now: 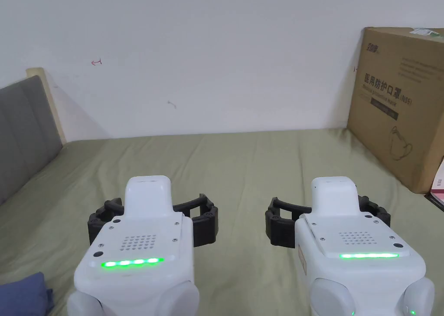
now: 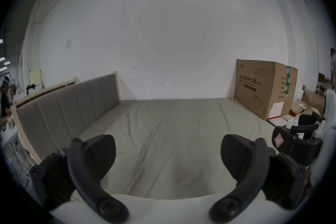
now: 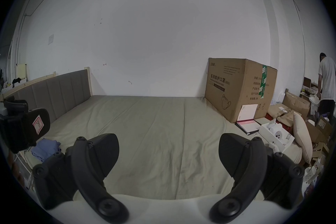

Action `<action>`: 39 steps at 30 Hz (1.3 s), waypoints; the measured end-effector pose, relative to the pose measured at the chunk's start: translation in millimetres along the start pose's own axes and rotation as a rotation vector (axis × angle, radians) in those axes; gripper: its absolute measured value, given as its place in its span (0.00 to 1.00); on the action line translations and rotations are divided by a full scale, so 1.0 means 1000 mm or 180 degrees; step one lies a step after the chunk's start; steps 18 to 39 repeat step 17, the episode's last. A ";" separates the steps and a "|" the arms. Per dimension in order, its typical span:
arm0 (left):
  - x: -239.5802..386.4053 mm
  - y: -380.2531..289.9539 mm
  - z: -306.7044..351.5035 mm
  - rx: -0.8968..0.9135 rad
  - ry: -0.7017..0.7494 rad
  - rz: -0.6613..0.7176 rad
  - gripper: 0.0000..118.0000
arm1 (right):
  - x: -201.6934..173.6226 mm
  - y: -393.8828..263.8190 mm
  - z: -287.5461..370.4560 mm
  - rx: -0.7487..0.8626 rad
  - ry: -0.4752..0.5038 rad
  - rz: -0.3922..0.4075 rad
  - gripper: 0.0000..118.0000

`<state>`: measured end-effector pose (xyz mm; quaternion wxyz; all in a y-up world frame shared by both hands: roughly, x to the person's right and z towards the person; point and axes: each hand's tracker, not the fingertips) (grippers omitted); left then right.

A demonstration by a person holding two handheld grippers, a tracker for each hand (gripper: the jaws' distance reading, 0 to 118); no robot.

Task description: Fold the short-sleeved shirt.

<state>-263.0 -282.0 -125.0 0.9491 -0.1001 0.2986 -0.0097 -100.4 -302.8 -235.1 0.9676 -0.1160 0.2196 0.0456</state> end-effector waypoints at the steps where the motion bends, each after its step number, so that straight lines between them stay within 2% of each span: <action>1: 0.003 -0.002 0.001 0.0103 0.0051 -0.0089 0.95 | 0.000 0.000 0.000 0.0011 -0.0003 0.0015 0.94; 6: 0.003 0.001 0.003 0.0017 -0.0082 0.0022 0.95 | 0.002 0.001 0.000 0.0012 -0.0002 -0.0014 0.94; 9: -0.001 0.005 0.002 -0.0110 -0.0141 0.0122 0.98 | 0.002 0.000 0.000 -0.0004 -0.0014 -0.0001 0.94; 15: 0.003 -0.002 0.004 0.0065 -0.0013 -0.0090 0.98 | 0.003 -0.001 0.000 -0.0017 -0.0018 -0.0008 0.94; 39: 0.002 -0.002 0.004 0.0057 -0.0024 -0.0088 0.98 | 0.003 -0.002 0.000 -0.0024 -0.0016 -0.0006 0.94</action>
